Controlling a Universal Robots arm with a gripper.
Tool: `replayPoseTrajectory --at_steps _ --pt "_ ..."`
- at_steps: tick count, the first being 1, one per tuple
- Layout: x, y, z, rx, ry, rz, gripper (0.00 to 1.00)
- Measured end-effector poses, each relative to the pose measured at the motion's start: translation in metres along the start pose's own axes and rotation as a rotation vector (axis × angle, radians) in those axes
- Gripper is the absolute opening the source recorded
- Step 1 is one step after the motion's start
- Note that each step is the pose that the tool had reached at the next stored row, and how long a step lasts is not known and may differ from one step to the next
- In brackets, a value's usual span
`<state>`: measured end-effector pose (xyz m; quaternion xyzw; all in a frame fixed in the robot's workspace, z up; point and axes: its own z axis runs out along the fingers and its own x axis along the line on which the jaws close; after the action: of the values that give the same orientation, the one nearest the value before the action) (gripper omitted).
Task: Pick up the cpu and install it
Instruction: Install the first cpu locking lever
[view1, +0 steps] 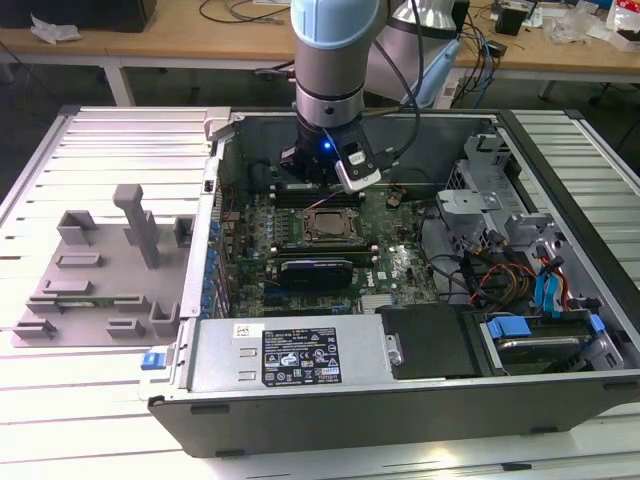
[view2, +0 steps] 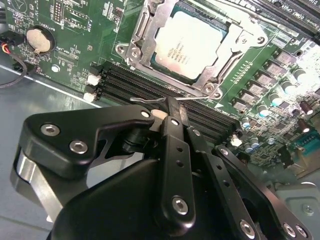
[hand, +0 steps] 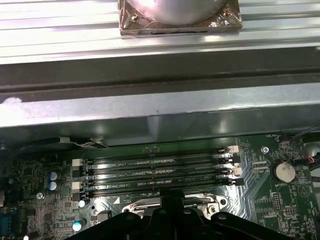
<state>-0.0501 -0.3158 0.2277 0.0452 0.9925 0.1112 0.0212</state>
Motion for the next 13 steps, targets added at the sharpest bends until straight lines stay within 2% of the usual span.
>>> replayPoseTrajectory --at_steps 5,7,13 --pt "0.0002 0.002 0.0031 0.0003 -0.002 0.008 0.11" --pt "0.0001 0.0018 0.007 0.0053 -0.0058 0.024 0.11" --pt "-0.004 0.0031 0.0094 0.0121 -0.0082 0.034 0.11"
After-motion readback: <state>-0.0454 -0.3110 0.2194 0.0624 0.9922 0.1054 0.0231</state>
